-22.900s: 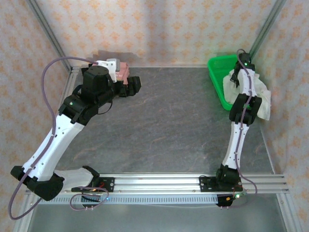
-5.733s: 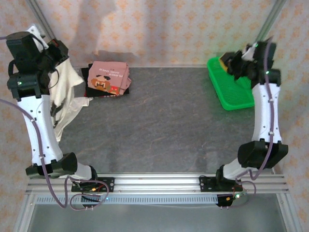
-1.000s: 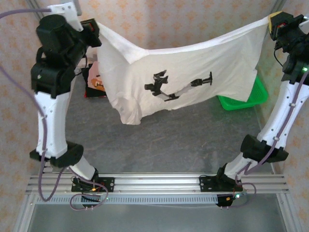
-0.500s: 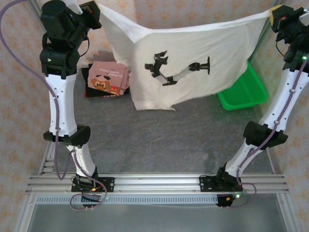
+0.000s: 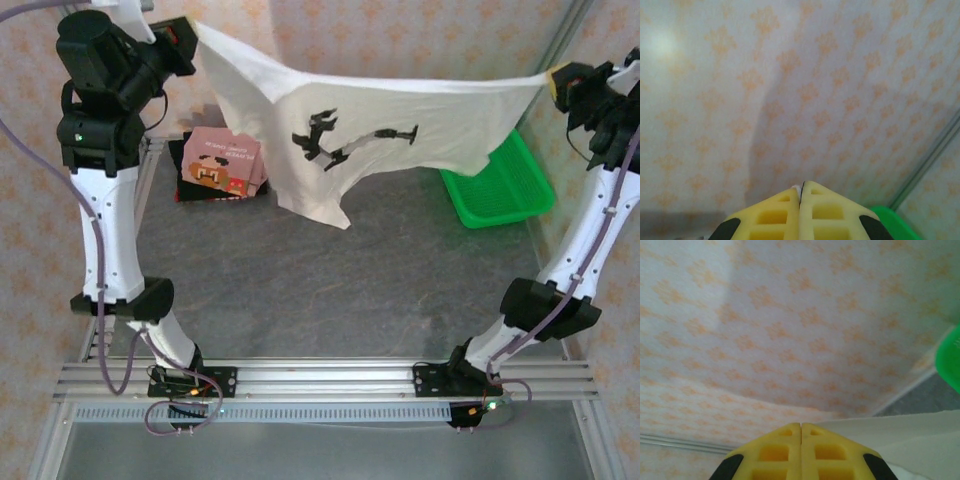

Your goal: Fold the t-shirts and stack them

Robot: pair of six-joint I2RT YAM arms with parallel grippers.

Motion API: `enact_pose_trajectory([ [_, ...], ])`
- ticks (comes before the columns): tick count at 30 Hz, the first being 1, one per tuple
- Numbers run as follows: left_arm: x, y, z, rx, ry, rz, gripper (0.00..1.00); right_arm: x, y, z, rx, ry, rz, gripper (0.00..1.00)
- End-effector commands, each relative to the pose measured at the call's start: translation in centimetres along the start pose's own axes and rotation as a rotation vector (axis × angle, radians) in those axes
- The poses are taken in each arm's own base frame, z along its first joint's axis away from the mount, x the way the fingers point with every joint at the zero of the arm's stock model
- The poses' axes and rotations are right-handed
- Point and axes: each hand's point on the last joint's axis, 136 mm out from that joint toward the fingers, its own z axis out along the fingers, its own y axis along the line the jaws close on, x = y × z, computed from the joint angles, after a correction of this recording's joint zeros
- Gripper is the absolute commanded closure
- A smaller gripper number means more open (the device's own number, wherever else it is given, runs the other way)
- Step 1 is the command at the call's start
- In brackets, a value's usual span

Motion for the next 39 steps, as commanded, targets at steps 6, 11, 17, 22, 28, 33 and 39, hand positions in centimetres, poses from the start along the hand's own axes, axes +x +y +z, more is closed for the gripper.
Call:
enact_pose_trajectory([
  [6,13.6,5.7,-6.9,-0.216,0.239,-0.071,1.00,11.3,-14.6,-4.7,0.476,0.148,0.096,1.00],
  [11,25.0,9.5,-11.4,-0.373,0.453,-0.232,1.00,20.3,-23.2,-9.1,0.736,0.273,0.162,1.00],
  [17,33.1,12.6,-18.0,-0.596,0.590,-0.368,1.00,25.1,-27.6,-13.8,0.962,0.360,0.158,1.00],
  [22,36.2,13.9,-22.2,-0.743,0.675,-0.412,1.00,27.1,-29.0,-16.2,1.054,0.383,0.165,1.00],
  [28,39.3,14.5,-27.0,-0.907,0.759,-0.499,1.00,28.7,-29.1,-18.3,1.113,0.417,0.162,1.00],
  [33,39.7,15.3,-31.2,-1.031,0.770,-0.468,1.00,28.8,-29.1,-18.8,1.133,0.416,0.161,1.00],
  [39,39.7,15.8,-31.8,-1.072,0.822,-0.410,1.00,29.0,-29.3,-19.0,1.152,0.431,0.169,1.00],
])
